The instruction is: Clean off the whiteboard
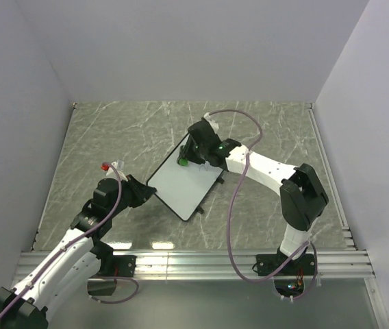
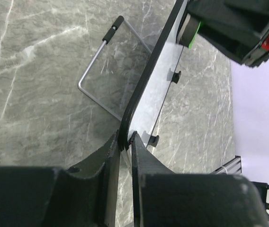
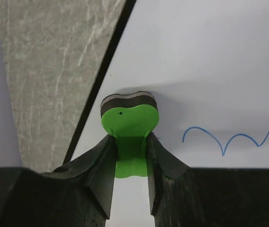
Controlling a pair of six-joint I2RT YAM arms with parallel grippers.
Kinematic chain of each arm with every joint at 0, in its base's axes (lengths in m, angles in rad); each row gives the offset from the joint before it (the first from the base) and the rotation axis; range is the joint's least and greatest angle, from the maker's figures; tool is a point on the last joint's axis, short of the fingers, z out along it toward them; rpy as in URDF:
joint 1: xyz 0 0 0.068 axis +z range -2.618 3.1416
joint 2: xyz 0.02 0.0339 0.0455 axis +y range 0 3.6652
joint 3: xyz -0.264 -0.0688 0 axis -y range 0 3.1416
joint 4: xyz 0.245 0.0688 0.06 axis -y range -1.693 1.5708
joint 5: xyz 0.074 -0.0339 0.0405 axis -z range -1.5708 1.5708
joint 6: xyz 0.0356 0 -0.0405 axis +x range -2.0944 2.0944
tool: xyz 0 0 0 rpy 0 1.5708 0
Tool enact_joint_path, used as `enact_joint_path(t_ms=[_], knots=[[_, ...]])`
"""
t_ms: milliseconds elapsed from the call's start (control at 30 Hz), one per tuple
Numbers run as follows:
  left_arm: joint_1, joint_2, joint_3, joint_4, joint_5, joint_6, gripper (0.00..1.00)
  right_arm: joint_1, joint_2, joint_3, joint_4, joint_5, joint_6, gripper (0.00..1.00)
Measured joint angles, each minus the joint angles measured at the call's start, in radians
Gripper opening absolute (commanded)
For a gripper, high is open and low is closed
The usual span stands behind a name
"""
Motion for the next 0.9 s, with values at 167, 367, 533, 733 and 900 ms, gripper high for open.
enact_joint_path(t_ms=[167, 367, 533, 733, 900], knots=[[-0.013, -0.005, 0.0, -0.005, -0.011, -0.002, 0.0, -0.033, 0.007, -0.013, 0.014, -0.014, 0.0, 0.0], [-0.03, -0.006, 0.0, -0.011, -0.02, -0.003, 0.0, -0.117, -0.034, -0.18, 0.095, -0.048, 0.038, 0.0], [-0.036, -0.006, 0.0, -0.012, -0.024, -0.004, 0.0, -0.166, -0.063, -0.294, 0.125, -0.034, 0.047, 0.0], [-0.04, -0.006, 0.001, -0.013, -0.027, -0.005, 0.0, -0.182, -0.074, -0.348, 0.153, -0.024, 0.051, 0.0], [-0.048, -0.006, 0.006, -0.02, -0.031, -0.007, 0.0, -0.183, -0.077, -0.359, 0.173, -0.026, 0.057, 0.0]])
